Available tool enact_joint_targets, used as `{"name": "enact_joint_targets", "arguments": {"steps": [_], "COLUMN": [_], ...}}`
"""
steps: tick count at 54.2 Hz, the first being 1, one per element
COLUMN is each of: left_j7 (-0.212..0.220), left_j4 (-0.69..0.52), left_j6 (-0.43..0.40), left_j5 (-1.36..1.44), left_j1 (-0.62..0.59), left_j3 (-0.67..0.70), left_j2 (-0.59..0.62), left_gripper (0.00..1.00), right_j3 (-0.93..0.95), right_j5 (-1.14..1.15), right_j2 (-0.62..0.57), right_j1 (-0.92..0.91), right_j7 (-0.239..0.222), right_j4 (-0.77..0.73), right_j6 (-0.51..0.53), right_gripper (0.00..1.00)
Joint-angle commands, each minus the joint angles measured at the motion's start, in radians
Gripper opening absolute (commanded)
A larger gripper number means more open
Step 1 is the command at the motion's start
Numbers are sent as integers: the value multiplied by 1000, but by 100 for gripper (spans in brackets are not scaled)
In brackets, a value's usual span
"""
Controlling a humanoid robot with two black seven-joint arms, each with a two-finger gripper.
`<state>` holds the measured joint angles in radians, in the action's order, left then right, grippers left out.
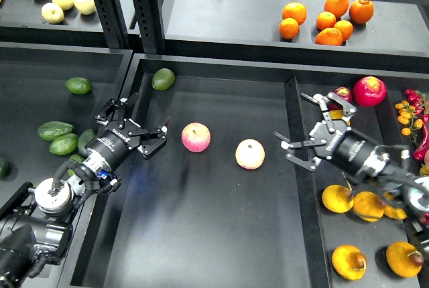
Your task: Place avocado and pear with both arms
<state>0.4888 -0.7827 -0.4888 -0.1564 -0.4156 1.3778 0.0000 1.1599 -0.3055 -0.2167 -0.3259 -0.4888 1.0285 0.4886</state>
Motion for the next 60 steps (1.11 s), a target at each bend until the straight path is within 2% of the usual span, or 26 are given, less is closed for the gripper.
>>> {"name": "enact_joint_targets", "arguments": {"steps": [1,10,41,60], "left_j7": [0,0,0,0], "left_j4": [-1,-4,-15,-17], "left_j6": [0,0,0,0], "left_j5": [-5,-12,-12,-12], "left_j1": [0,1,46,70], "left_j3": [4,6,7,6], "left_j2": [0,0,0,0], "left_gripper": [99,99,99,99], "right_j3": [70,135,193,109], "right_j5": [0,0,-6,-26], "right_j2": [115,217,217,217], "right_j1": [30,68,134,140], "right_j7": [0,0,0,0], "right_j4": [-2,-2,33,56], "right_j6": [0,0,0,0], "right_gripper": [99,99,100,100]}}
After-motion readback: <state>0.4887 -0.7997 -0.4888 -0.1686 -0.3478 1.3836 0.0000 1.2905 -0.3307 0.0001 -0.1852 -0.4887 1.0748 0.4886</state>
